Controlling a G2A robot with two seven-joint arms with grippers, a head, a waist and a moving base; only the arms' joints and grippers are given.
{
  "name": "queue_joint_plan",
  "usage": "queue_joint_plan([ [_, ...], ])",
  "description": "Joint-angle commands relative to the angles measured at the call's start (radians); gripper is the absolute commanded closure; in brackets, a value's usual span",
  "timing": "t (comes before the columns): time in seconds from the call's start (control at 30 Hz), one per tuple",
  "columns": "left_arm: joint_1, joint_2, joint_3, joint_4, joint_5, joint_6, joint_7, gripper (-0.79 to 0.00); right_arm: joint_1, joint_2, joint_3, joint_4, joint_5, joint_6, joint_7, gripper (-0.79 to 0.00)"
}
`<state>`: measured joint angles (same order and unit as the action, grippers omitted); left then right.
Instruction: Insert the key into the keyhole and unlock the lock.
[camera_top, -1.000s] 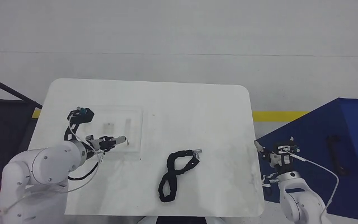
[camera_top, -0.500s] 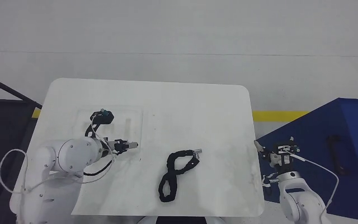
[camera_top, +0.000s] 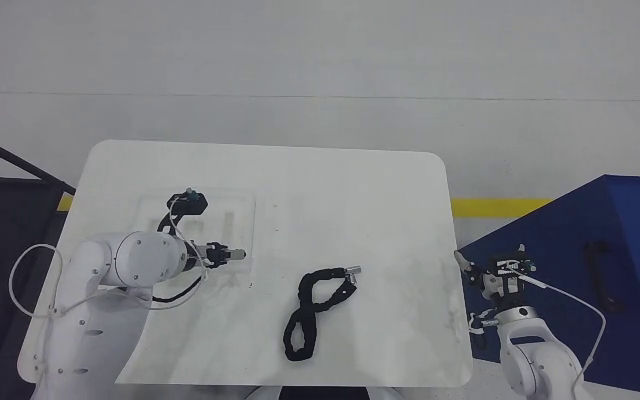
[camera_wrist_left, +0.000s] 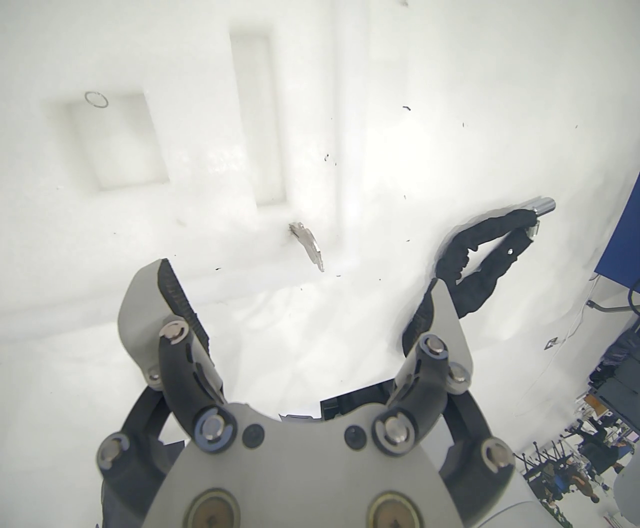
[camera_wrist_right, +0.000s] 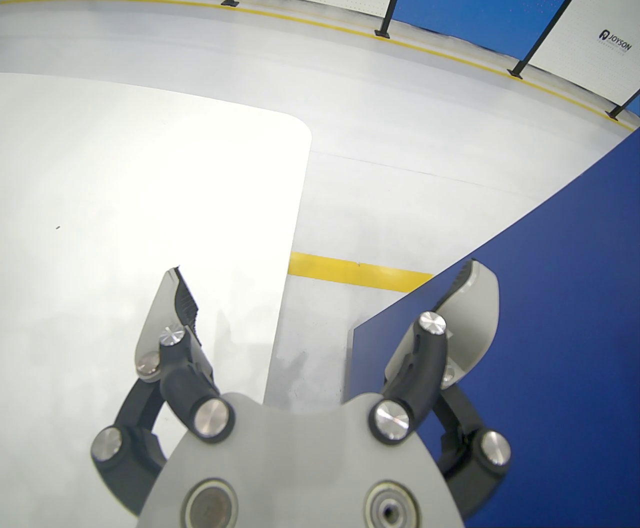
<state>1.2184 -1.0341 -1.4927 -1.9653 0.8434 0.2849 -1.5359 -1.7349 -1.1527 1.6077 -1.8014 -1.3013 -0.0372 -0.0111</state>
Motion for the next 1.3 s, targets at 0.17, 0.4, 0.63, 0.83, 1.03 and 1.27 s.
queue_joint_plan([
  [0.17, 0.0, 0.0, 0.0, 0.0, 0.0, 0.0, 0.0, -0.785, 0.0, 0.0, 0.0, 0.0, 0.0, 0.0, 0.0, -0.785],
  [0.4, 0.002, -0.001, 0.002, 0.006, -0.008, -0.001, 0.004, -0.785, 0.0, 0.0, 0.0, 0.0, 0.0, 0.0, 0.0, -0.785],
  [0.63, -0.074, -0.005, 0.05, 0.118, -0.044, 0.02, 0.02, -0.785, 0.0, 0.0, 0.0, 0.0, 0.0, 0.0, 0.0, -0.785],
  [0.83, -0.138, -0.012, 0.131, 0.192, -0.021, 0.023, 0.024, -0.708, 0.0, 0.0, 0.0, 0.0, 0.0, 0.0, 0.0, -0.785],
  [1.03, -0.16, -0.012, 0.146, 0.215, -0.033, 0.019, 0.019, -0.422, 0.0, 0.0, 0.0, 0.0, 0.0, 0.0, 0.0, -0.785],
  [1.27, -0.136, -0.005, 0.133, 0.197, -0.01, 0.011, 0.011, -0.431, 0.0, 0.0, 0.0, 0.0, 0.0, 0.0, 0.0, -0.785],
])
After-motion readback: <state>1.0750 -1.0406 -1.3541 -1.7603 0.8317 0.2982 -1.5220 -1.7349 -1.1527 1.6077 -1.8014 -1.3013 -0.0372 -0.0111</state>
